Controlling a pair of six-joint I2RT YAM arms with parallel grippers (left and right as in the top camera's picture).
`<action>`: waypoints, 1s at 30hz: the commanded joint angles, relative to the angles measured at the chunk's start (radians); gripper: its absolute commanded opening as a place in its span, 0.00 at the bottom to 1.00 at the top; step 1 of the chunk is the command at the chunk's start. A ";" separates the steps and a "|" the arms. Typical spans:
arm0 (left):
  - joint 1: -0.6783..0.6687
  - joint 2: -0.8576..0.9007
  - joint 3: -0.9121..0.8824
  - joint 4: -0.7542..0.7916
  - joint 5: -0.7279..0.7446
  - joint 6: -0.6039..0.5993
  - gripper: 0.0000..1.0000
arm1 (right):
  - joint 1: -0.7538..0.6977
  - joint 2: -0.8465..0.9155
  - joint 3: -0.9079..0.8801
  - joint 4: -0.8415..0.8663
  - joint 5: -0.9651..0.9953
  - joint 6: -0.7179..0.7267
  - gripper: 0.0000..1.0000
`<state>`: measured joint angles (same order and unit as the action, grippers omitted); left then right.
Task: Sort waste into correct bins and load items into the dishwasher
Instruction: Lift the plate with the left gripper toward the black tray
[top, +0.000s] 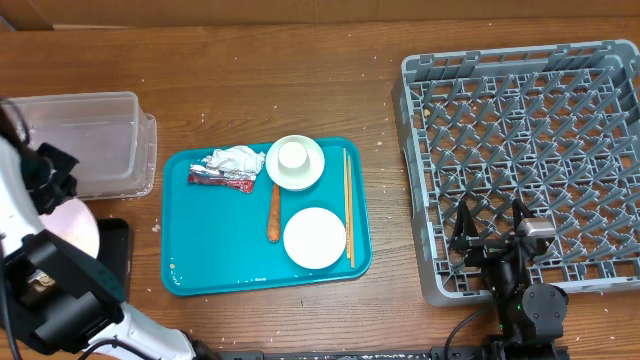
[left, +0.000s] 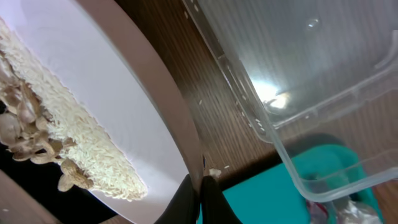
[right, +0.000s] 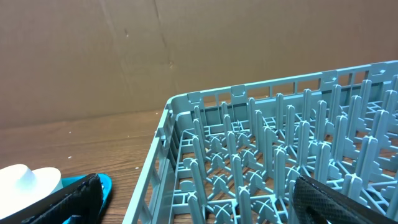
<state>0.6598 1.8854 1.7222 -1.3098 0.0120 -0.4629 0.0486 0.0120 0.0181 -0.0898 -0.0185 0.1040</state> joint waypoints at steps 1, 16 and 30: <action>0.066 0.007 -0.001 0.001 0.175 0.073 0.04 | 0.008 -0.009 -0.010 0.005 0.006 -0.004 1.00; 0.327 0.007 -0.001 -0.053 0.620 0.254 0.04 | 0.008 -0.009 -0.010 0.005 0.006 -0.004 1.00; 0.447 0.003 -0.001 -0.107 0.845 0.326 0.04 | 0.008 -0.009 -0.010 0.005 0.006 -0.004 1.00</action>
<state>1.0840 1.8854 1.7218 -1.4021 0.8112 -0.1669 0.0486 0.0120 0.0181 -0.0898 -0.0181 0.1040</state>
